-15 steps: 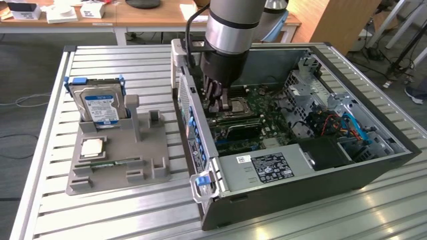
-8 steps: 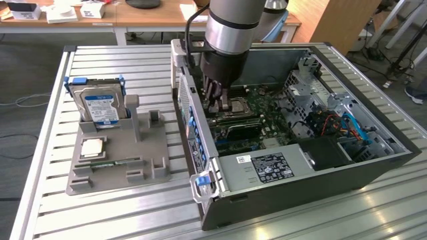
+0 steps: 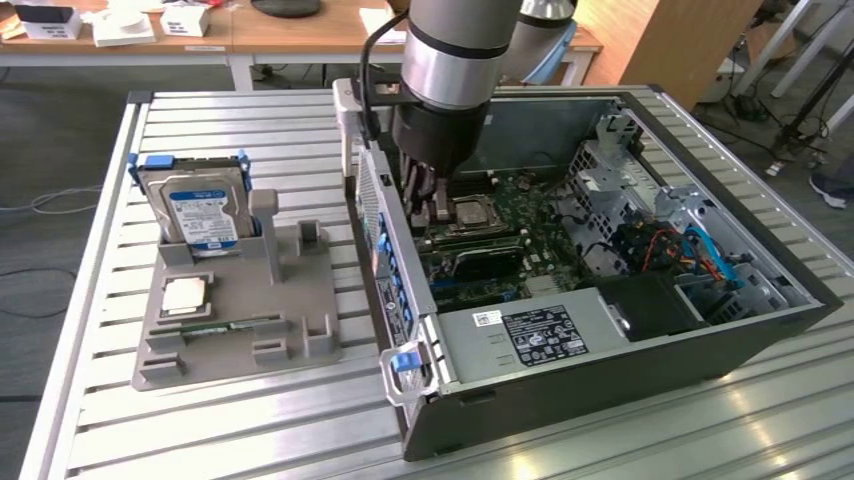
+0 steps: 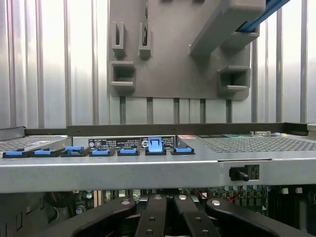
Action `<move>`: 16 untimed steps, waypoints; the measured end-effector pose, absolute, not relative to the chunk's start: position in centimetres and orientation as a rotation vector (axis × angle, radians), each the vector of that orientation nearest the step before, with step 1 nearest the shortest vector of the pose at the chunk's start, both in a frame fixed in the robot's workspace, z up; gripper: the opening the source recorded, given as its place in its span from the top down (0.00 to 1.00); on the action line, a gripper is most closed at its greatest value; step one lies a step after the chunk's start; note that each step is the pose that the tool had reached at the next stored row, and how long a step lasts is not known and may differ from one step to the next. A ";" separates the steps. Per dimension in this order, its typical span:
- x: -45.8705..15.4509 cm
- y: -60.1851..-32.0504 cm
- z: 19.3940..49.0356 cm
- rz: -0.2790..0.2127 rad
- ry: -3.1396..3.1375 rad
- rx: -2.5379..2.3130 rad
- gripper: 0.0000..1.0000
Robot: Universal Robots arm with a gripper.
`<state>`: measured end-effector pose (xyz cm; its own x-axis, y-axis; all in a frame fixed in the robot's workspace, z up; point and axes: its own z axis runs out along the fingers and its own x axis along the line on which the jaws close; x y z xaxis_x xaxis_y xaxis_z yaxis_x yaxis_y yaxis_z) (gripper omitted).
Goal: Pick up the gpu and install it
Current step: 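Press down on the gpu until it lock into place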
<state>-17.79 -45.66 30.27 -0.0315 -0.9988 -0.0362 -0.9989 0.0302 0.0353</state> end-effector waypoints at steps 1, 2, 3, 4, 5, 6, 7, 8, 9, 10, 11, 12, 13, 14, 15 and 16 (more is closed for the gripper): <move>-17.8 -45.7 30.2 0.079 2.253 -2.185 0.89; -17.8 -45.7 30.2 0.079 2.254 -2.185 0.89; -17.8 -45.7 30.1 0.079 2.254 -2.185 0.89; -17.8 -45.7 30.0 0.079 2.254 -2.185 0.89; -17.8 -45.7 30.0 0.079 2.254 -2.186 0.89; -17.8 -45.7 30.0 0.079 2.254 -2.186 0.89; -17.8 -45.7 30.0 0.079 2.254 -2.186 0.89; -17.8 -45.7 30.0 0.079 2.254 -2.185 0.89; -17.8 -45.7 30.0 0.079 2.254 -2.186 0.89; -17.8 -45.7 29.9 0.079 2.254 -2.186 0.89; -17.8 -45.7 29.9 0.079 2.254 -2.186 0.89; -17.8 -45.7 29.8 0.079 2.254 -2.186 0.89; -17.8 -45.7 29.8 0.079 2.254 -2.186 0.89; -17.8 -45.7 29.8 0.079 2.254 -2.186 0.89; -17.8 -45.7 29.8 0.079 2.254 -2.186 0.89; -17.8 -45.7 29.8 0.079 2.254 -2.186 0.89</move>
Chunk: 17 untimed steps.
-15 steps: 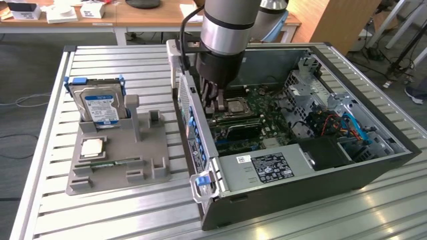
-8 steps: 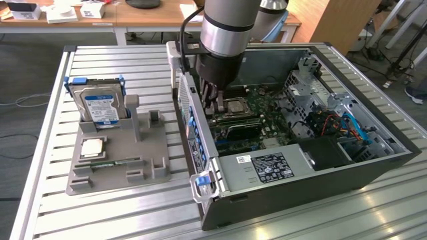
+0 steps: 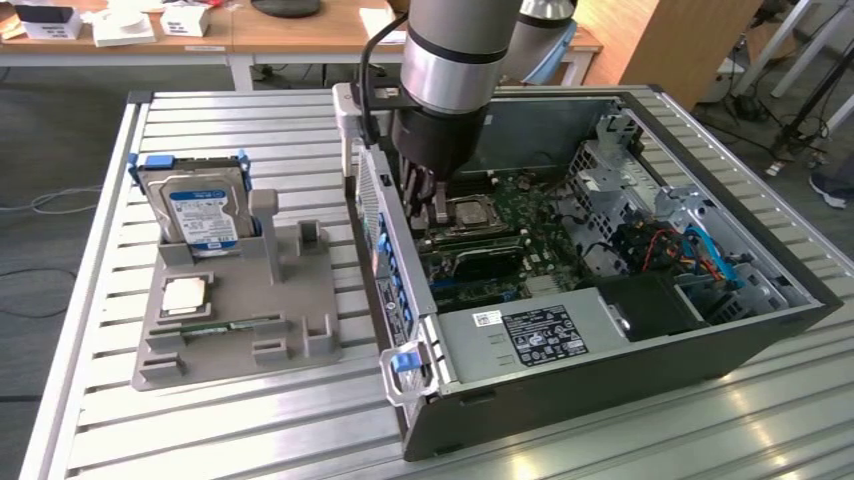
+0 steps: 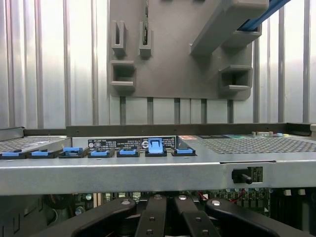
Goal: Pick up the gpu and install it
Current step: 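Press down on the gpu until it lock into place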
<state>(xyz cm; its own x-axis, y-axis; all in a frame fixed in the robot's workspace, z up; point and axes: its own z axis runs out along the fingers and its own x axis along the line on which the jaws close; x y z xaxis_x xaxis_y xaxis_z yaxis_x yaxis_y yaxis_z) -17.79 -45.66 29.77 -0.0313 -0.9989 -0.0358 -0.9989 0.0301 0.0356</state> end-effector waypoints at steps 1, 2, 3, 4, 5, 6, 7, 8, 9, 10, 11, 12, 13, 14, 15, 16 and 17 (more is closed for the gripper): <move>-17.8 -45.7 29.7 0.079 2.254 -2.186 0.89; -17.8 -45.7 29.7 0.079 2.254 -2.186 0.89; -17.8 -45.7 29.6 0.079 2.254 -2.186 0.89; -17.8 -45.7 29.6 0.079 2.254 -2.186 0.89; -17.8 -45.7 29.6 0.079 2.254 -2.186 0.89; -17.8 -45.7 29.6 0.079 2.254 -2.186 0.89; -17.8 -45.7 29.6 0.079 2.254 -2.186 0.89; -17.8 -45.7 29.6 0.079 2.254 -2.186 0.89; -17.8 -45.7 29.6 0.079 2.254 -2.186 0.89; -17.8 -45.7 29.6 0.079 2.254 -2.186 0.89; -17.8 -45.7 29.5 0.079 2.254 -2.186 0.89; -17.8 -45.7 29.5 0.079 2.254 -2.186 0.89; -17.8 -45.7 29.5 0.079 2.254 -2.186 0.89; -17.8 -45.6 29.5 0.079 2.254 -2.186 0.89; -17.9 -45.6 29.5 0.079 2.254 -2.186 0.89; -17.9 -45.6 29.5 0.078 2.254 -2.187 0.89; -18.0 -45.5 29.5 0.078 2.254 -2.187 0.89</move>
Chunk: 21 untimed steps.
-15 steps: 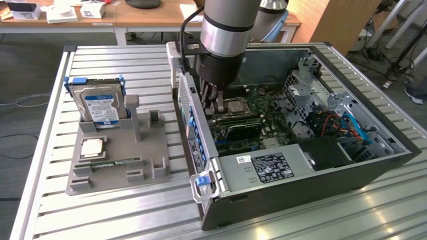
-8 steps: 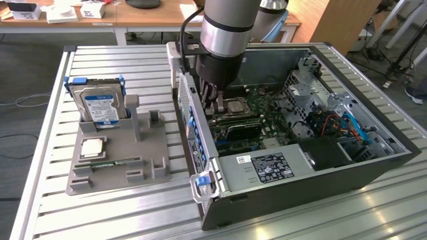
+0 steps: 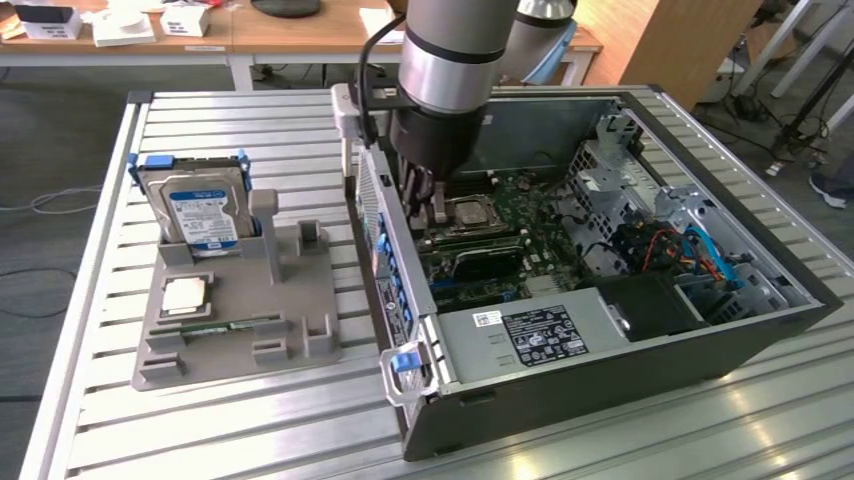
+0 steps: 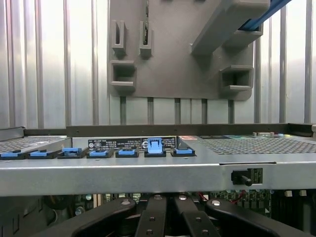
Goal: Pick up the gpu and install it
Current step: 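Press down on the gpu until it lock into place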
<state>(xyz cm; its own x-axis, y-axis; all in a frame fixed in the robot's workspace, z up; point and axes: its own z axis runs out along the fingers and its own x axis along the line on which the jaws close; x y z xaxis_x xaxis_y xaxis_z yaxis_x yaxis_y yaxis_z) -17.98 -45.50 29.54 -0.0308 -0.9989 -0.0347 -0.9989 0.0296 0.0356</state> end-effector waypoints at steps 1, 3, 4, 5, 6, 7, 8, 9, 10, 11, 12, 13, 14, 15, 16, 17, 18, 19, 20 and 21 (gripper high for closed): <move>-18.0 -45.5 29.6 0.078 2.254 -2.187 0.89; -18.0 -45.4 29.6 0.078 2.255 -2.187 0.89; -18.0 -45.4 29.6 0.078 2.254 -2.187 0.89; -18.0 -45.4 29.6 0.078 2.254 -2.186 0.89; -18.0 -45.4 29.6 0.079 2.253 -2.186 0.89; -18.0 -45.4 29.6 0.079 2.253 -2.186 0.89; -18.0 -45.4 29.6 0.079 2.253 -2.186 0.89; -18.0 -45.4 29.7 0.079 2.253 -2.185 0.89; -18.0 -45.4 29.7 0.080 2.253 -2.184 0.89; -18.0 -45.4 29.8 0.080 2.253 -2.183 0.89; -18.0 -45.4 29.9 0.080 2.254 -2.183 0.89; -18.0 -45.4 30.1 0.080 2.255 -2.183 0.89; -17.9 -45.4 30.3 0.079 2.255 -2.183 0.89; -17.9 -45.4 30.4 0.079 2.255 -2.183 0.89; -17.9 -45.4 30.6 0.079 2.255 -2.183 0.89; -17.9 -45.4 30.7 0.079 2.256 -2.183 0.89; -17.8 -45.4 30.8 0.079 2.256 -2.183 0.89; -17.8 -45.4 30.8 0.079 2.256 -2.183 0.89; -17.8 -45.4 30.8 0.079 2.256 -2.183 0.89; -17.8 -45.4 30.8 0.079 2.256 -2.183 0.89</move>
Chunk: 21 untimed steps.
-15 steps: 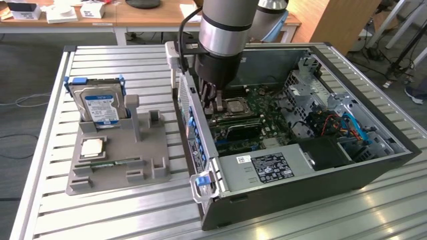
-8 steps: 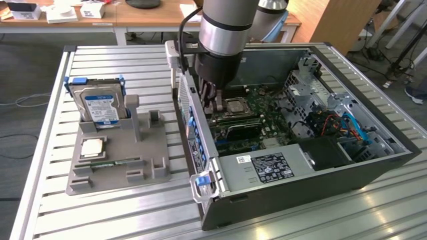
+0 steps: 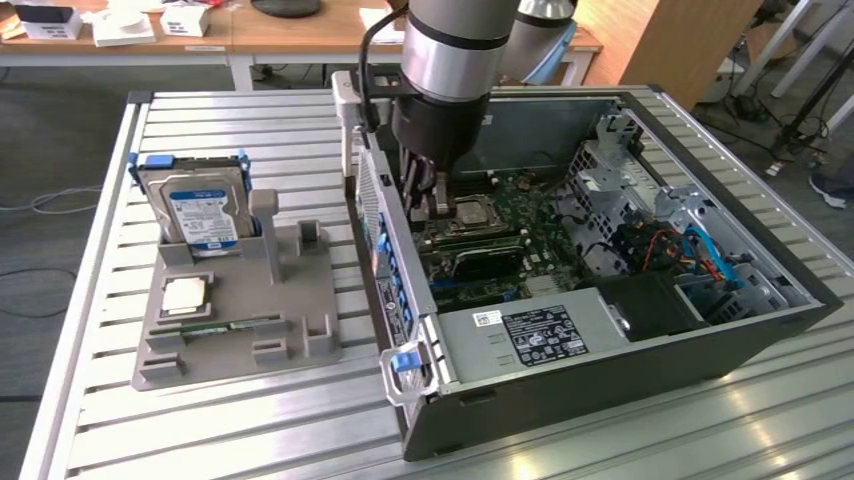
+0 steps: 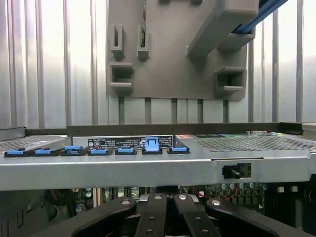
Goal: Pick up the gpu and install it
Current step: 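Press down on the gpu until it lock into place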
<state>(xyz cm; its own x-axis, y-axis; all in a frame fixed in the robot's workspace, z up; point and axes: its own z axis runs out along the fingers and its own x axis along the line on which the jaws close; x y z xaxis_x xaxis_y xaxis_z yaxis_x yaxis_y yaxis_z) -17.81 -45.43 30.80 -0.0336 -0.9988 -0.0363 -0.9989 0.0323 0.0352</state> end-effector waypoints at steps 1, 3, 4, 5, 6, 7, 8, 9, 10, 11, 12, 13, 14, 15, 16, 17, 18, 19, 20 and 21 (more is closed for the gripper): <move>-17.8 -45.5 30.8 0.079 2.256 -2.183 0.89; -17.8 -45.8 30.8 0.080 2.256 -2.183 0.89; -17.8 -45.9 30.8 0.080 2.256 -2.183 0.89; -17.8 -46.0 30.8 0.080 2.256 -2.183 0.89; -17.7 -46.0 30.8 0.080 2.256 -2.183 0.89; -17.6 -46.0 30.8 0.080 2.256 -2.183 0.89; -17.5 -46.0 30.8 0.080 2.256 -2.183 0.89; -17.4 -46.0 30.8 0.080 2.256 -2.183 0.89; -17.2 -46.0 30.8 0.080 2.256 -2.183 0.89; -17.1 -46.0 30.8 0.080 2.256 -2.183 0.89; -17.0 -46.1 30.7 0.080 2.256 -2.183 0.89; -17.0 -46.1 30.7 0.080 2.256 -2.183 0.89; -17.0 -46.1 30.6 0.080 2.256 -2.182 0.89; -17.0 -46.1 29.9 0.080 2.256 -2.183 0.89; -17.3 -46.1 29.7 0.080 2.256 -2.183 0.89; -17.3 -46.1 29.7 0.080 2.256 -2.183 0.89; -17.3 -46.1 29.7 0.080 2.256 -2.183 0.89; -17.3 -46.1 29.7 0.080 2.256 -2.183 0.89; -17.3 -46.1 29.7 0.080 2.256 -2.183 0.89; -17.3 -46.1 29.7 0.080 2.256 -2.183 0.89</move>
<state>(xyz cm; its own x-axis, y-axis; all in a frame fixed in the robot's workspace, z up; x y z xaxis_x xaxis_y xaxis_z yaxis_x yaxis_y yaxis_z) -17.35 -46.09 29.67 -0.0336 -0.9988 -0.0364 -0.9989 0.0323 0.0353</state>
